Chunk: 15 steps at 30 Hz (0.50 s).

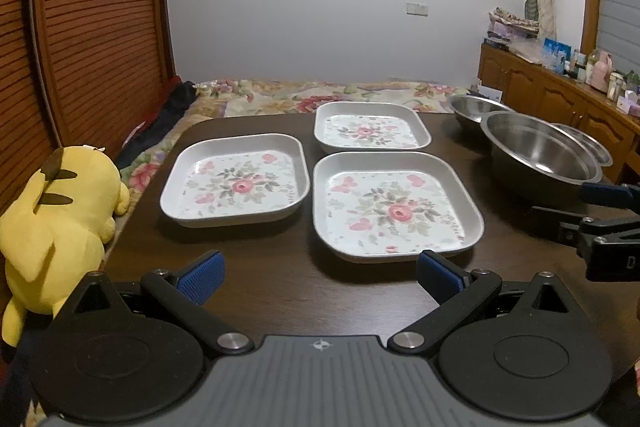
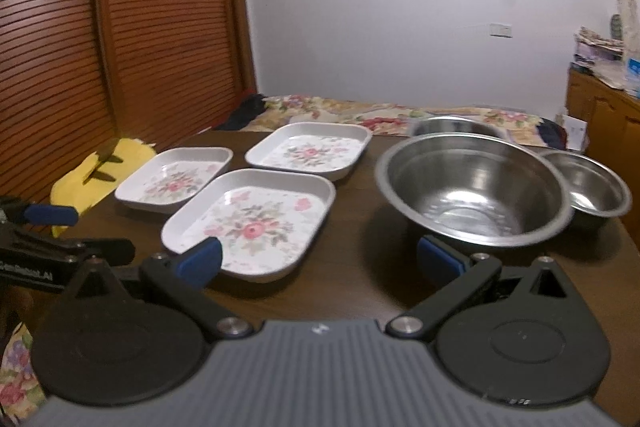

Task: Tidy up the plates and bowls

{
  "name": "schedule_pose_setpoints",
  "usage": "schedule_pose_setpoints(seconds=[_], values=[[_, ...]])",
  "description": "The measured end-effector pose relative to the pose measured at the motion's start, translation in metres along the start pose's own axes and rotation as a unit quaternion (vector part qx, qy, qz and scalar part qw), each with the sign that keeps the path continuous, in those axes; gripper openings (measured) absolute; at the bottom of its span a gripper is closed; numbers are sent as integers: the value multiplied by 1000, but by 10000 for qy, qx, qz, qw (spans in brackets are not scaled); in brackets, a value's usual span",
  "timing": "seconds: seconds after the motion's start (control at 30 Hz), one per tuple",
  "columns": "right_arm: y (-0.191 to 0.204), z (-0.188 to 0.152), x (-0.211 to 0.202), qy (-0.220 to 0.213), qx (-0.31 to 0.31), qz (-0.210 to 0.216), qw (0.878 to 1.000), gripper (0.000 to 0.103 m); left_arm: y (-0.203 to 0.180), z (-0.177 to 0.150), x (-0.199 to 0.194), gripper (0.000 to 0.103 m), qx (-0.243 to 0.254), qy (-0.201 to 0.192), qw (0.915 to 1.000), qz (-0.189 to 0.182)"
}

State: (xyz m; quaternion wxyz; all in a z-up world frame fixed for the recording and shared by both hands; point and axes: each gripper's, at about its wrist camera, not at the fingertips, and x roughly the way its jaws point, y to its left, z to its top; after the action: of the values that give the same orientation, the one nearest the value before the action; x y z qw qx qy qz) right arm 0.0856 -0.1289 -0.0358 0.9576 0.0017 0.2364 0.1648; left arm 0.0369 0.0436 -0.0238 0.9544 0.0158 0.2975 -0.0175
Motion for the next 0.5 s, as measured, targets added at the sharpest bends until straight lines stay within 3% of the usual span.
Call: schedule_pose_setpoints(seconds=[0.37, 0.43, 0.47, 0.5], values=[[7, 9, 34, 363, 23, 320, 9988, 102, 20, 17, 16, 103, 56, -122, 9998, -137], [7, 9, 39, 395, 63, 315, 9987, 96, 23, 19, 21, 101, -7, -134, 9996, -247], [7, 9, 41, 423, 75, 312, 9986, 86, 24, 20, 24, 94, -51, -122, 9993, -346], [6, 9, 43, 470, 99, 305, 9984, 86, 25, 21, 28, 92, -101, -84, 9989, -454]])
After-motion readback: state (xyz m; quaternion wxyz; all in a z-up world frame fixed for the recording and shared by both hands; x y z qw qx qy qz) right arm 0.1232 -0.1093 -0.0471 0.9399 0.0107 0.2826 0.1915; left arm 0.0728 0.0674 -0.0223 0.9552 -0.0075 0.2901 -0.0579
